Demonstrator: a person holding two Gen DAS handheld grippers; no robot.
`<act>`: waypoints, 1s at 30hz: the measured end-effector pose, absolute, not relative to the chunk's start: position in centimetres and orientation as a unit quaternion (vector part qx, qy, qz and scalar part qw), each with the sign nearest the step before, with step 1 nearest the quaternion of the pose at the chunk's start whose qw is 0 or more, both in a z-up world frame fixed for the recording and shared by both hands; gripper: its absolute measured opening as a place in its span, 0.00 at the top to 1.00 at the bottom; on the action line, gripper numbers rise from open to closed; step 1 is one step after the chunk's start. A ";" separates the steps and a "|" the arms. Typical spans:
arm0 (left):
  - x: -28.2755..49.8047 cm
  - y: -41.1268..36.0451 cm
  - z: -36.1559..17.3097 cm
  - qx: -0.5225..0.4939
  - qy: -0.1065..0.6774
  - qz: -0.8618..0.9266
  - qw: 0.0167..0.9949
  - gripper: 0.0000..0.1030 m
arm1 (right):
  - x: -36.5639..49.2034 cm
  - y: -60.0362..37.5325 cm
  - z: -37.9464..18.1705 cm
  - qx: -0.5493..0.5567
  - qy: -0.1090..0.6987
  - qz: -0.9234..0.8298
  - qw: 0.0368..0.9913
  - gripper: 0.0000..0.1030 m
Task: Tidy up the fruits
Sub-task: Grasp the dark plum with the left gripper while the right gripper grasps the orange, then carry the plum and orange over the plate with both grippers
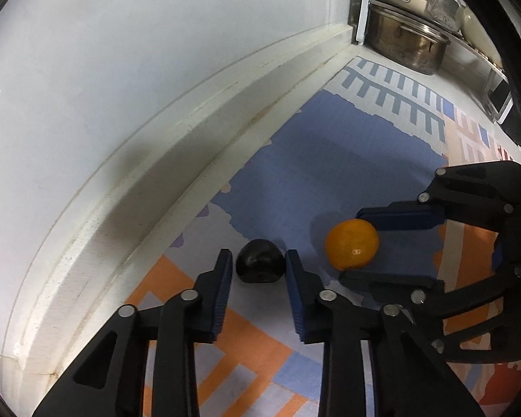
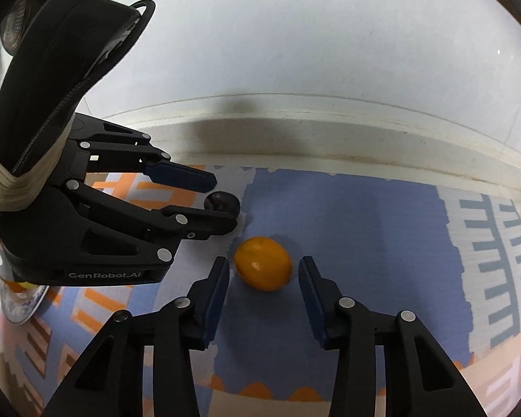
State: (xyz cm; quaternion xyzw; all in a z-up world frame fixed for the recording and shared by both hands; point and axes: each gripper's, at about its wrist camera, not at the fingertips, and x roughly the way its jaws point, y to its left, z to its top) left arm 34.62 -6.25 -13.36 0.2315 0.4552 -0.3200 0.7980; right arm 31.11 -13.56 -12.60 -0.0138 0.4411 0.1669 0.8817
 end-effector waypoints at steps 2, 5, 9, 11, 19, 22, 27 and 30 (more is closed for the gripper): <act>34.5 -6.2 -13.3 0.231 0.456 -0.320 0.798 0.73 | 31.2 -13.8 -12.8 -0.004 0.443 0.172 0.880 0.65; 34.3 -6.0 -13.2 0.225 0.460 -0.314 0.799 0.73 | 31.1 -13.9 -12.7 0.001 0.442 0.173 0.880 0.65; 33.3 -5.4 -12.5 0.223 0.455 -0.304 0.807 0.73 | 30.7 -14.1 -12.3 0.013 0.436 0.172 0.883 0.65; 32.7 -5.2 -12.1 0.222 0.454 -0.297 0.810 0.73 | 30.4 -14.2 -12.0 0.013 0.429 0.170 0.887 0.65; 29.9 -3.4 -9.4 0.194 0.439 -0.280 0.831 0.73 | 28.1 -15.0 -9.7 0.017 0.406 0.175 0.897 0.65; 28.5 -2.7 -8.3 0.186 0.430 -0.273 0.840 0.73 | 27.1 -15.2 -8.3 0.019 0.397 0.179 0.900 0.65; 26.3 -1.1 -6.6 0.155 0.418 -0.258 0.857 0.73 | 25.9 -13.7 -7.0 0.019 0.382 0.186 0.905 0.65; 25.0 -0.1 -5.8 0.139 0.411 -0.248 0.866 0.73 | 25.0 -13.2 -5.8 0.020 0.373 0.195 0.907 0.65</act>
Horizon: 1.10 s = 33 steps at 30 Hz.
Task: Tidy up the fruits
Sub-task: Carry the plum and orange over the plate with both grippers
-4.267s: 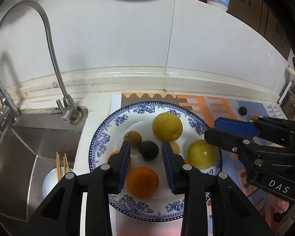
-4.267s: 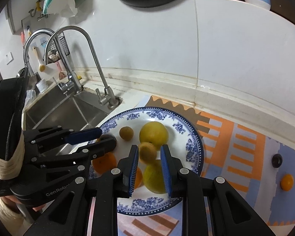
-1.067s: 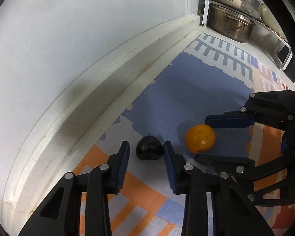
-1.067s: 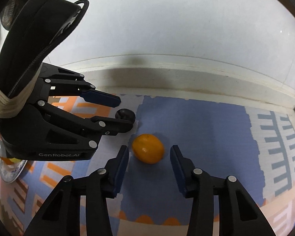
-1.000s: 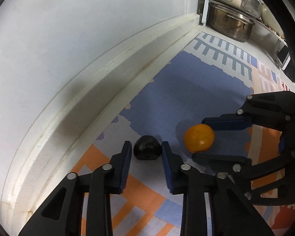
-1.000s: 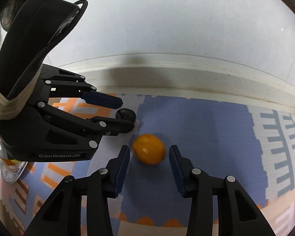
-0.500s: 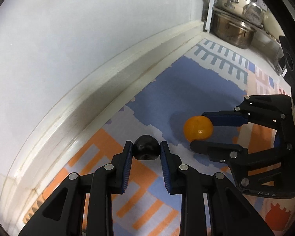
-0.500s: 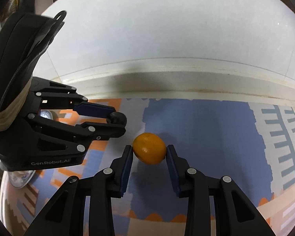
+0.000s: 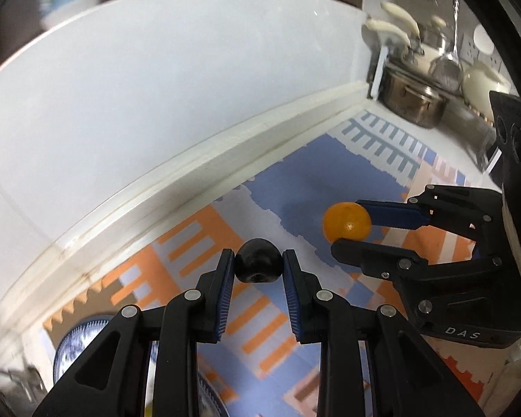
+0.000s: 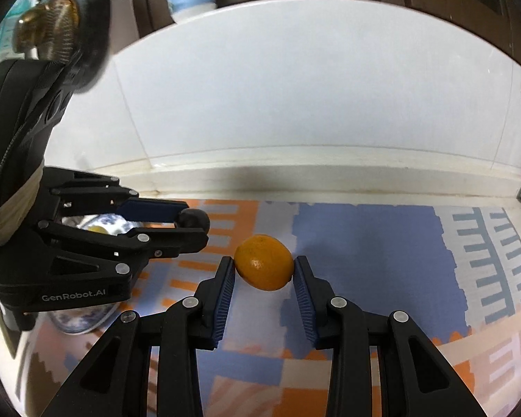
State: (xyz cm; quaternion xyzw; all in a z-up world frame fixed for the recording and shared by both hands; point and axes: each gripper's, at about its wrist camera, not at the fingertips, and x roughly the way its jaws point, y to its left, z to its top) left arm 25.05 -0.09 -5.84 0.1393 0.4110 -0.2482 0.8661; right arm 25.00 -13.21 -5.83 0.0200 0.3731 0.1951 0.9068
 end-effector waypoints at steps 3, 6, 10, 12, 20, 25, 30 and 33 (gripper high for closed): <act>23.5 1.1 -5.2 0.127 0.400 -0.232 0.877 0.73 | 24.1 -12.7 -4.9 0.012 0.361 0.199 0.911 0.65; 22.2 2.3 -4.7 0.106 0.393 -0.221 0.886 0.73 | 22.9 -11.5 -3.9 0.001 0.349 0.208 0.914 0.65; 20.4 4.0 -3.8 0.080 0.376 -0.198 0.902 0.73 | 21.6 -10.2 -2.9 -0.009 0.337 0.224 0.914 0.65; 19.6 4.8 -3.4 0.074 0.369 -0.186 0.907 0.73 | 20.8 -9.6 -2.3 -0.013 0.332 0.233 0.914 0.65; 16.5 8.4 -2.1 0.047 0.342 -0.132 0.929 0.73 | 19.5 -6.8 -1.1 -0.026 0.316 0.269 0.909 0.65; 14.9 10.5 -1.6 0.028 0.332 -0.098 0.938 0.73 | 18.8 -4.9 -0.4 -0.038 0.306 0.293 0.905 0.65; 13.5 12.4 -1.7 0.009 0.329 -0.070 0.942 0.73 | 18.2 -2.8 -0.3 -0.046 0.301 0.320 0.897 0.65; 12.7 13.5 -1.9 0.002 0.330 -0.052 0.943 0.73 | 18.1 -1.6 -0.3 -0.053 0.302 0.333 0.892 0.65</act>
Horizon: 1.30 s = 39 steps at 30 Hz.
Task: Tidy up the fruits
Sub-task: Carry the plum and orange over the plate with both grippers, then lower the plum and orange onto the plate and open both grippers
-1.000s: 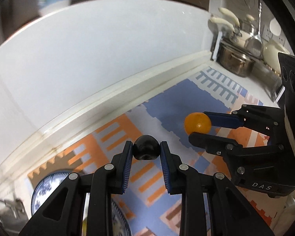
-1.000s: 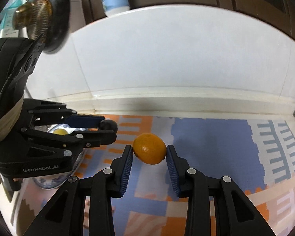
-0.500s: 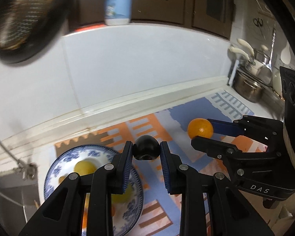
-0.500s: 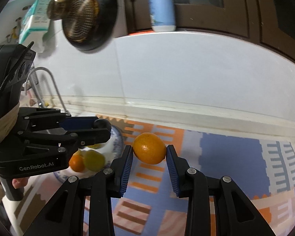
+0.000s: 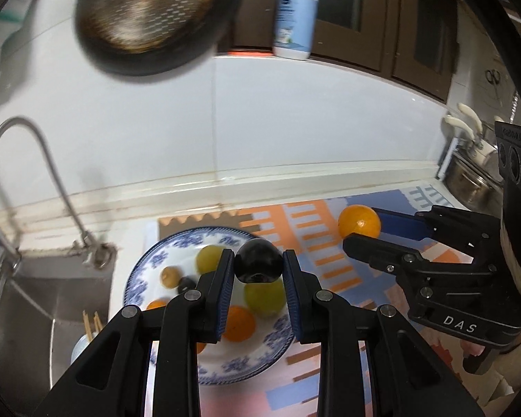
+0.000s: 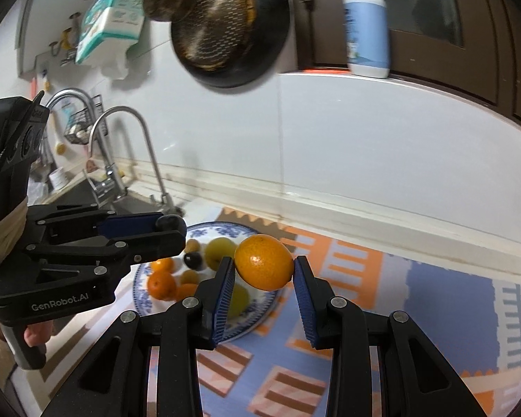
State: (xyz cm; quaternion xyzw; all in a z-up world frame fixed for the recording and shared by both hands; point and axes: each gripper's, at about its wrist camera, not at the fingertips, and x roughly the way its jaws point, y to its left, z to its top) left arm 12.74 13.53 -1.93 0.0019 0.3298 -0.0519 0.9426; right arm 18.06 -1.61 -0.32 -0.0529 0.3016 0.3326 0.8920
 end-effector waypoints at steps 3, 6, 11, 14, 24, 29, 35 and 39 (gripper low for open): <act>12.1 14.6 -2.4 -0.006 0.334 -0.035 0.942 0.73 | 17.9 -0.5 -0.5 -0.062 0.302 0.343 0.887 0.65; 11.5 15.6 -3.2 -0.018 0.341 -0.020 0.940 0.73 | 17.9 0.6 -0.9 -0.068 0.305 0.351 0.883 0.65; 10.7 16.8 -4.7 -0.029 0.358 -0.001 0.933 0.73 | 17.9 1.9 -2.1 -0.077 0.321 0.364 0.871 0.65; 10.5 17.2 -5.6 -0.031 0.370 0.006 0.929 0.73 | 17.8 2.6 -3.0 -0.083 0.330 0.369 0.865 0.65; 12.5 18.4 -6.8 -0.013 0.385 0.018 0.923 0.73 | 19.9 4.8 -5.3 -0.082 0.364 0.384 0.845 0.65; 14.5 18.9 -7.9 -0.003 0.399 0.018 0.917 0.73 | 21.6 6.1 -6.0 -0.071 0.381 0.391 0.835 0.65; 16.1 19.4 -8.9 0.003 0.416 0.007 0.909 0.73 | 22.4 7.4 -6.7 -0.081 0.387 0.390 0.831 0.65; 16.7 19.6 -9.1 0.004 0.420 -0.005 0.907 0.73 | 22.7 7.9 -6.8 -0.082 0.391 0.386 0.832 0.65</act>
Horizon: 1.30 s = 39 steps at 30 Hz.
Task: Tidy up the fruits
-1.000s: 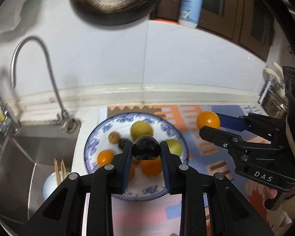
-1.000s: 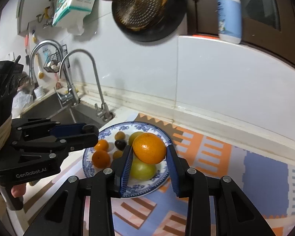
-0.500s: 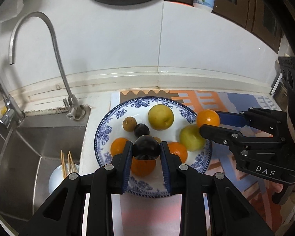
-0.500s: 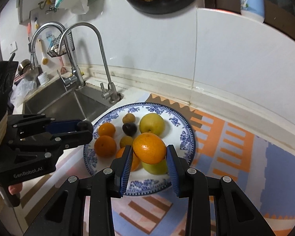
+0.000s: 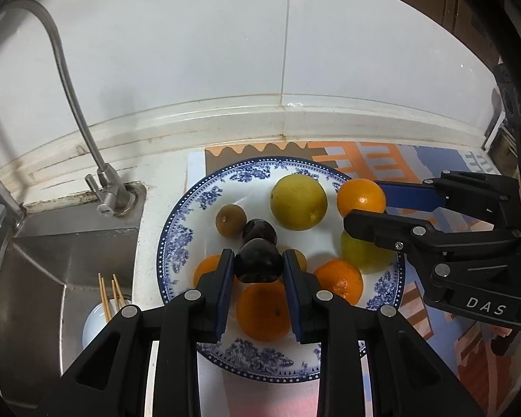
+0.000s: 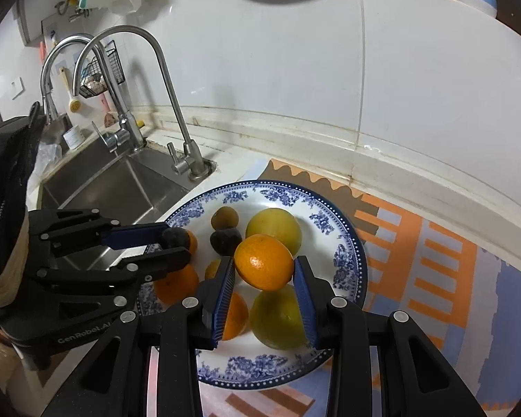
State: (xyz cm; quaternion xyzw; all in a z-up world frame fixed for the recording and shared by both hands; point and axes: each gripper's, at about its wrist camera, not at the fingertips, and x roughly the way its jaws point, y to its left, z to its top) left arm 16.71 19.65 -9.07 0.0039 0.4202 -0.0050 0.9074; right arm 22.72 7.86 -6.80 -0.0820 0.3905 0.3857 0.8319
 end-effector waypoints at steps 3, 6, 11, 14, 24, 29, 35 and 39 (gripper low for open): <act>17.0 19.6 -9.0 0.003 0.423 -0.015 0.906 0.73 | 22.7 7.9 -6.7 -0.080 0.391 0.379 0.835 0.64; 17.0 19.5 -8.9 0.003 0.422 -0.017 0.907 0.70 | 22.4 7.4 -6.2 -0.076 0.387 0.360 0.845 0.55; 15.5 18.1 -7.8 0.020 0.410 -0.016 0.912 0.64 | 20.8 5.5 -4.7 -0.078 0.367 0.326 0.868 0.55; 13.9 16.9 -6.6 0.027 0.394 -0.013 0.919 0.61 | 19.7 4.2 -3.9 -0.076 0.360 0.310 0.877 0.51; 7.3 12.6 -1.9 0.034 0.324 0.039 0.945 0.35 | 13.6 -2.4 -0.3 -0.050 0.312 0.235 0.919 0.28; 3.4 10.5 -0.1 0.026 0.291 0.063 0.954 0.23 | 10.4 -5.6 0.9 -0.037 0.305 0.209 0.929 0.22; -0.7 8.1 1.3 0.024 0.273 0.068 0.959 0.19 | 6.4 -8.4 2.2 -0.031 0.292 0.194 0.936 0.17; -2.9 6.8 1.8 0.024 0.267 0.067 0.961 0.18 | 3.8 -9.9 2.9 -0.029 0.286 0.189 0.939 0.17</act>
